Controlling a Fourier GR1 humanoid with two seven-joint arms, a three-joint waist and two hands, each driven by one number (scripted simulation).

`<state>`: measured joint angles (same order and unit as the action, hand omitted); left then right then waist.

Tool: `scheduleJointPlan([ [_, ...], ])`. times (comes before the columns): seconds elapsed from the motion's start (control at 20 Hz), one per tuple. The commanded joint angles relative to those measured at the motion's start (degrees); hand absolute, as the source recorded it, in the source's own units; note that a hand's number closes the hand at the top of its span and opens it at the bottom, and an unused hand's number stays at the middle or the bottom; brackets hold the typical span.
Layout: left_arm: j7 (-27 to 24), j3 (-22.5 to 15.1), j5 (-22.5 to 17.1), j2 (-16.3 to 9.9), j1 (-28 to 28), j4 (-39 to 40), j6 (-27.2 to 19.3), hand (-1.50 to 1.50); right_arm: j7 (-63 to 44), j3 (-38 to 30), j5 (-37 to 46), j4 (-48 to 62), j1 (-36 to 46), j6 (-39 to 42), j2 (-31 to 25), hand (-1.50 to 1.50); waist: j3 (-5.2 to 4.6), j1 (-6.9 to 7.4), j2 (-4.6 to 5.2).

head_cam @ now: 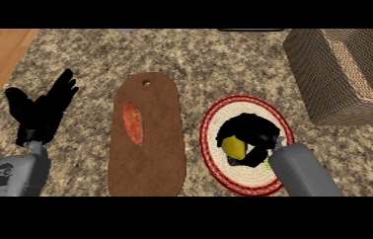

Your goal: Pick the lemon from the placemat and place it in the basket

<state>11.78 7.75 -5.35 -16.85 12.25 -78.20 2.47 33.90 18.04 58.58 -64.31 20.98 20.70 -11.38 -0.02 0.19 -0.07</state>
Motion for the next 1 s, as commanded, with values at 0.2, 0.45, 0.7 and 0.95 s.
scheduleJointPlan([
  [0.2,-0.9,1.4,-0.5,0.4,-1.4,-0.8,2.4,0.00,1.2,1.8,5.9,4.8,-0.6,-5.3,3.1,1.50,0.03,0.05,0.10],
  [0.45,0.1,1.2,0.2,0.2,0.0,-1.1,0.3,0.00,-30.1,-22.2,-1.3,7.4,6.1,-10.5,6.8,1.50,0.00,-1.82,1.32],
  [0.7,-0.1,1.2,0.2,0.1,0.3,-1.6,0.3,0.00,-47.8,-32.5,-2.3,9.0,10.5,-18.7,8.7,1.50,-0.05,0.08,2.25],
  [0.95,-0.3,-0.5,0.2,0.7,1.5,-2.2,1.5,0.00,-65.3,-40.1,-1.9,10.6,19.1,-29.9,11.3,1.50,0.01,4.34,2.96],
])
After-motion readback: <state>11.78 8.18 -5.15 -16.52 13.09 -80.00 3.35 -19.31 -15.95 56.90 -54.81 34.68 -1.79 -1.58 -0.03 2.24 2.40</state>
